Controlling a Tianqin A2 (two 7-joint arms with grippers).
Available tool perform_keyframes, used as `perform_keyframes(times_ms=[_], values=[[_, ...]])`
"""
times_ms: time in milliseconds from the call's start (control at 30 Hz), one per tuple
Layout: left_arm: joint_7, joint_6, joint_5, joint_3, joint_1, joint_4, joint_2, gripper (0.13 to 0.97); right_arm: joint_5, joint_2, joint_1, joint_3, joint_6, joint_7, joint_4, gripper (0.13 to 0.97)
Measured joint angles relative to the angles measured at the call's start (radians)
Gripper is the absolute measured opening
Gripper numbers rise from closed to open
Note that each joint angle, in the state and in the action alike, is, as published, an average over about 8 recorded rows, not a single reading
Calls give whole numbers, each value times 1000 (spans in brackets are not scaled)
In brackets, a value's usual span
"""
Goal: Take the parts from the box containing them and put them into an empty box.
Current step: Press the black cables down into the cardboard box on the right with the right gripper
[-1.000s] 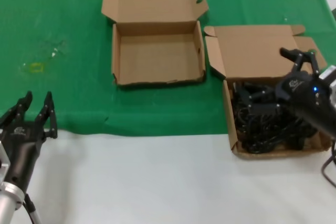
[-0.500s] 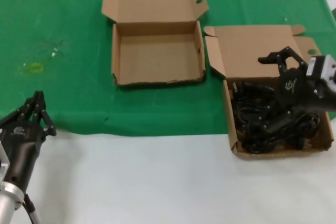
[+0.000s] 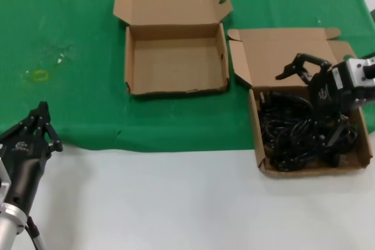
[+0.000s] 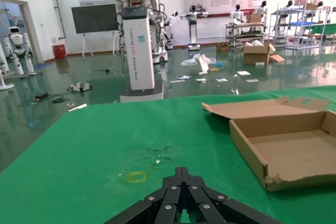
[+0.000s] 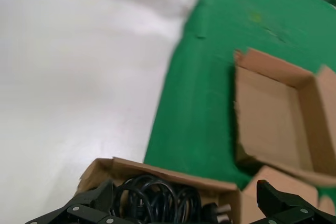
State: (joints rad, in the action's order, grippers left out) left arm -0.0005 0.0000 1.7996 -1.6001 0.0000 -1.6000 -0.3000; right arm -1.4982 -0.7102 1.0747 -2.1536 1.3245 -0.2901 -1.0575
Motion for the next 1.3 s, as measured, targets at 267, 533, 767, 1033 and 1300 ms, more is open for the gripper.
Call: perform_keyframes(times_ms=[267,533,767,1033,1300], values=[[0,0,0,0,0,0,0,144,38,70,98,-50,96,-162,98,966],[0,0,0,0,0,0,0,144,85,115,148,-87,125,-284,220,966],[0,0,0,0,0,0,0,144,125,175,205,-108,105,-422,419,966],[0,0,0,0,0,0,0,144,160,243,266,-120,84,-536,615,966],[0,0,0,0,0,0,0,144,181,300,314,-119,62,-615,765,966]])
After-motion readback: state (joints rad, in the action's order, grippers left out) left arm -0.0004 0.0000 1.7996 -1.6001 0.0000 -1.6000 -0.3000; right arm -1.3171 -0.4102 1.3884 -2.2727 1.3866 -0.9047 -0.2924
